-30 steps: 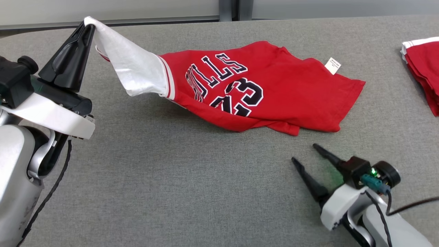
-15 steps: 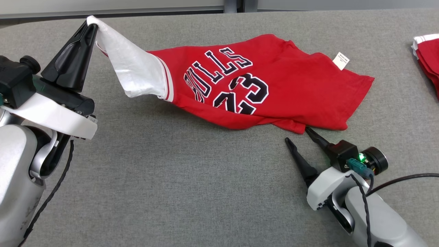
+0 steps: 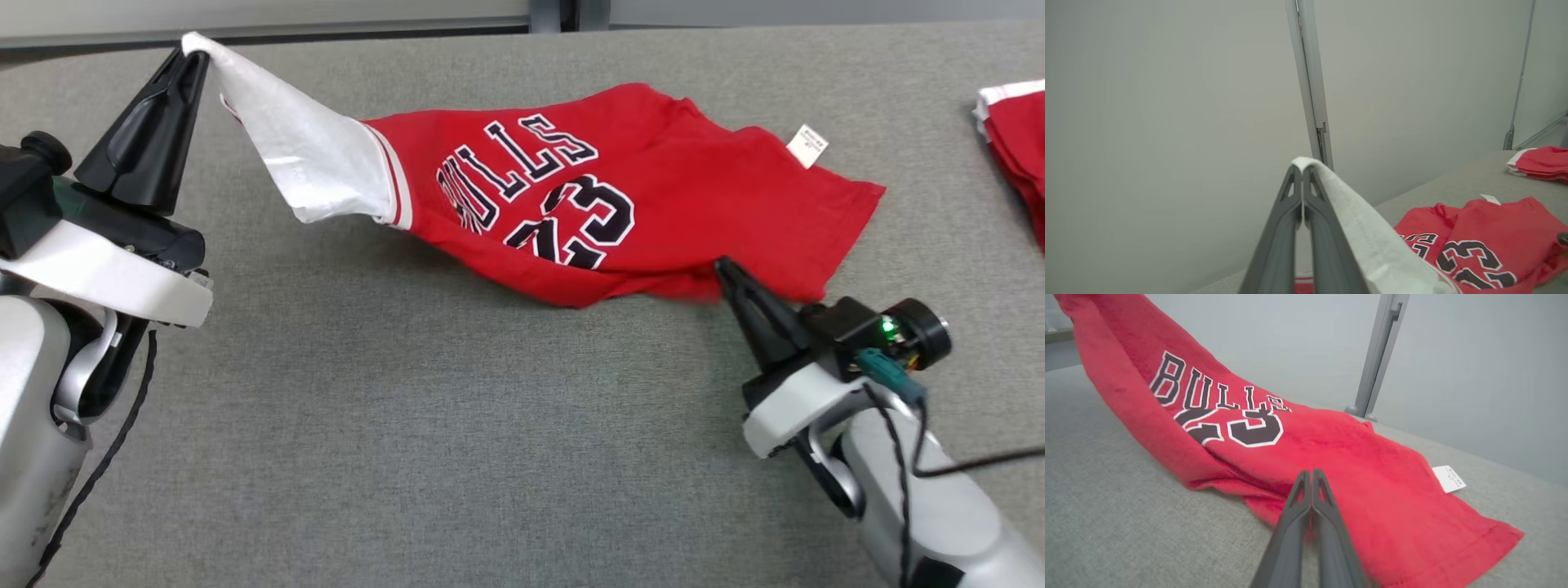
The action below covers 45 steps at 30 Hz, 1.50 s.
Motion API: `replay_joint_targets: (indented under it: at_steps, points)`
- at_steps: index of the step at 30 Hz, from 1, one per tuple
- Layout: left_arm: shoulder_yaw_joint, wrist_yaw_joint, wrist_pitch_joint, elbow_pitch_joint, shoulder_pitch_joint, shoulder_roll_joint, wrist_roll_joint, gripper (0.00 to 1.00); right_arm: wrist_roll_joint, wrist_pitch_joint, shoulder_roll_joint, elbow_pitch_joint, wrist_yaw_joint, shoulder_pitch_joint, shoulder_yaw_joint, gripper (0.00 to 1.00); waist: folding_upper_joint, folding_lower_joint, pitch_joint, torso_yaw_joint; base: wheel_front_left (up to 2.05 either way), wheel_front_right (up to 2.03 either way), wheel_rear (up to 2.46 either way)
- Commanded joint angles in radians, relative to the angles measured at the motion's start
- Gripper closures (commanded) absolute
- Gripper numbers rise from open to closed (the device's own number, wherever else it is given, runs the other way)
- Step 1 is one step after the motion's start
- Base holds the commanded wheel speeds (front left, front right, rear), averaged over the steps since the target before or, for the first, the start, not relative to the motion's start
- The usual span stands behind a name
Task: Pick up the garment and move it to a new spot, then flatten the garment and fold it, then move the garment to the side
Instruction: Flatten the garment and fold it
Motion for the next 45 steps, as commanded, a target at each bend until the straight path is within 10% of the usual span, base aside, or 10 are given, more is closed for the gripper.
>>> replay_joint_targets:
  at_steps: [1, 13, 16, 26, 41, 44, 45]
  points:
    - [0.01, 0.008, -0.006, -0.006, 0.003, 0.01, -0.002, 1.0, -0.001, 0.0, -0.016, -0.038, -0.002, 0.02, -0.011, 1.0, 0.0, 0.0, -0.021, -0.013, 0.0, 0.0, 0.0]
    - [0.037, 0.014, 0.089, -0.101, -0.068, 0.052, -0.043, 1.0, 0.183, 0.241, -0.216, -0.525, -0.002, 0.087, -0.06, 1.0, 0.0, 0.0, -0.086, -0.044, 0.0, 0.0, 0.0]
    - [0.023, 0.015, 0.099, -0.093, -0.075, 0.042, -0.044, 1.0, 0.25, 0.315, -0.227, -0.596, -0.002, 0.144, 0.002, 0.0, 0.0, 0.0, -0.072, -0.036, 0.0, 0.0, 0.0]
    - [0.008, 0.004, 0.079, -0.056, -0.065, 0.026, -0.052, 1.0, 0.164, 0.27, -0.13, -0.378, -0.002, 0.223, 0.13, 0.0, 0.0, 0.0, -0.021, -0.013, 0.0, 0.0, 0.0]
    - [-0.009, -0.007, 0.067, -0.032, -0.086, 0.017, -0.058, 1.0, -0.043, 0.026, 0.086, 0.122, -0.002, 0.043, 0.02, 0.0, 0.0, 0.0, 0.009, 0.008, 0.0, 0.0, 0.0]
    - [-0.011, -0.009, 0.064, -0.028, -0.086, 0.018, -0.059, 1.0, -0.059, 0.01, 0.106, 0.172, -0.002, 0.018, 0.01, 0.23, 0.0, 0.0, 0.011, 0.014, 0.0, 0.0, 0.0]
    - [-0.012, -0.009, 0.063, -0.026, -0.085, 0.018, -0.06, 1.0, -0.064, 0.007, 0.112, 0.182, -0.002, 0.012, 0.008, 0.45, 0.0, 0.0, 0.011, 0.015, 0.0, 0.0, 0.0]
